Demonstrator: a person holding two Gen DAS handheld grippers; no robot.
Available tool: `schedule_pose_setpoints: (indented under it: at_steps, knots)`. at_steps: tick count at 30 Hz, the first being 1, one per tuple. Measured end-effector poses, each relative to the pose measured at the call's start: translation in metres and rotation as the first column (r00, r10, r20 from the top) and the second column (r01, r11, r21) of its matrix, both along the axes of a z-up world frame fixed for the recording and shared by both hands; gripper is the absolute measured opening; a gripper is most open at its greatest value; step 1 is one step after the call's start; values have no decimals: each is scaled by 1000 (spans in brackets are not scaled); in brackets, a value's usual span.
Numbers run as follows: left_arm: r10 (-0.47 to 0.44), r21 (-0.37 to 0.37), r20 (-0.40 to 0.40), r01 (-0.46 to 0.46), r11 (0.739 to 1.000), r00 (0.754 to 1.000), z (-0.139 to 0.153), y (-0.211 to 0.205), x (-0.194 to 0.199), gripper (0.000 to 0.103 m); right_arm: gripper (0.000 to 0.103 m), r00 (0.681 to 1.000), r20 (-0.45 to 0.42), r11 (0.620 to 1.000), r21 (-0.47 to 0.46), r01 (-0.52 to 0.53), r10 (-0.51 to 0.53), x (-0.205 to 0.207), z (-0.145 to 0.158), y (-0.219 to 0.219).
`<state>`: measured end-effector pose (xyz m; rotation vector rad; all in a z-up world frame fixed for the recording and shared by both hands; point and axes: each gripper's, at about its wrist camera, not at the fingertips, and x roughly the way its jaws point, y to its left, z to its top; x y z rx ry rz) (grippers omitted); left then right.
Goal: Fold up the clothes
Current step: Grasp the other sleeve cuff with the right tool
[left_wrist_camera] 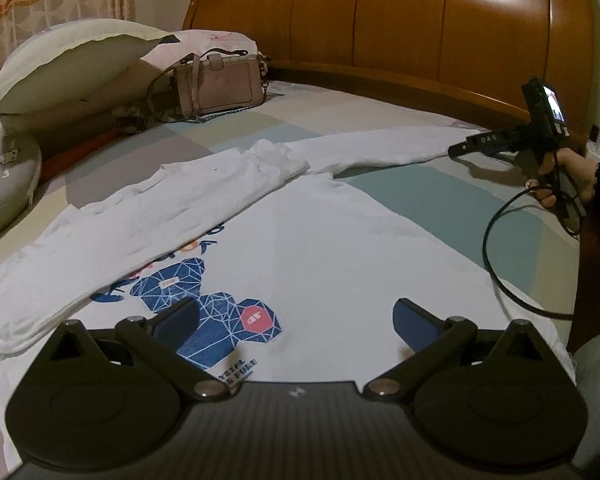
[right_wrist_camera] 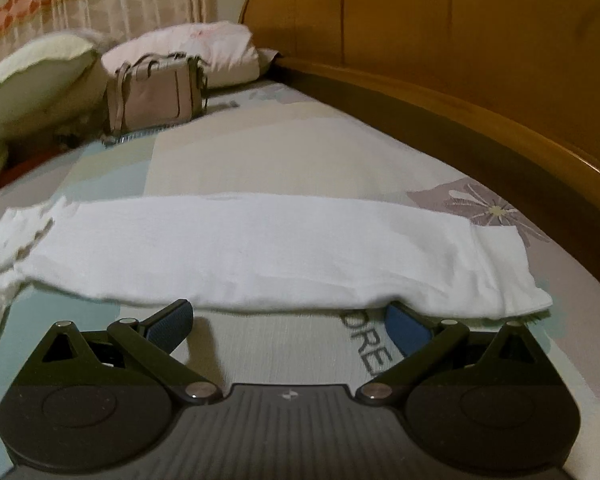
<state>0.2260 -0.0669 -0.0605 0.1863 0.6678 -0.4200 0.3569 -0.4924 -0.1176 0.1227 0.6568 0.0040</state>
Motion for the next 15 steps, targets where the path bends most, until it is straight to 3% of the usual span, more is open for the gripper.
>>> schedule_pose_setpoints:
  at_steps: [7, 9, 11, 13, 15]
  knots:
    - [-9, 2, -1, 9, 1000, 1000, -1, -3, 0, 102, 103, 994, 16, 985, 135, 109, -112, 13, 3, -8]
    - [-9, 2, -1, 9, 1000, 1000, -1, -3, 0, 102, 103, 998, 11, 983, 173, 63, -66, 14, 4, 5]
    - [-4, 2, -1, 5, 1000, 1000, -1, -3, 1, 102, 103, 1000, 15, 989, 145, -14, 11, 16, 3, 22]
    - [-2, 6, 2, 2, 1000, 1000, -1, -3, 1, 102, 103, 1000, 19, 997, 72, -11, 10, 23, -1, 32]
    - [-7, 8, 9, 7, 1000, 1000, 1, -2, -1, 102, 103, 999, 35, 997, 77, 16, -18, 29, -3, 26]
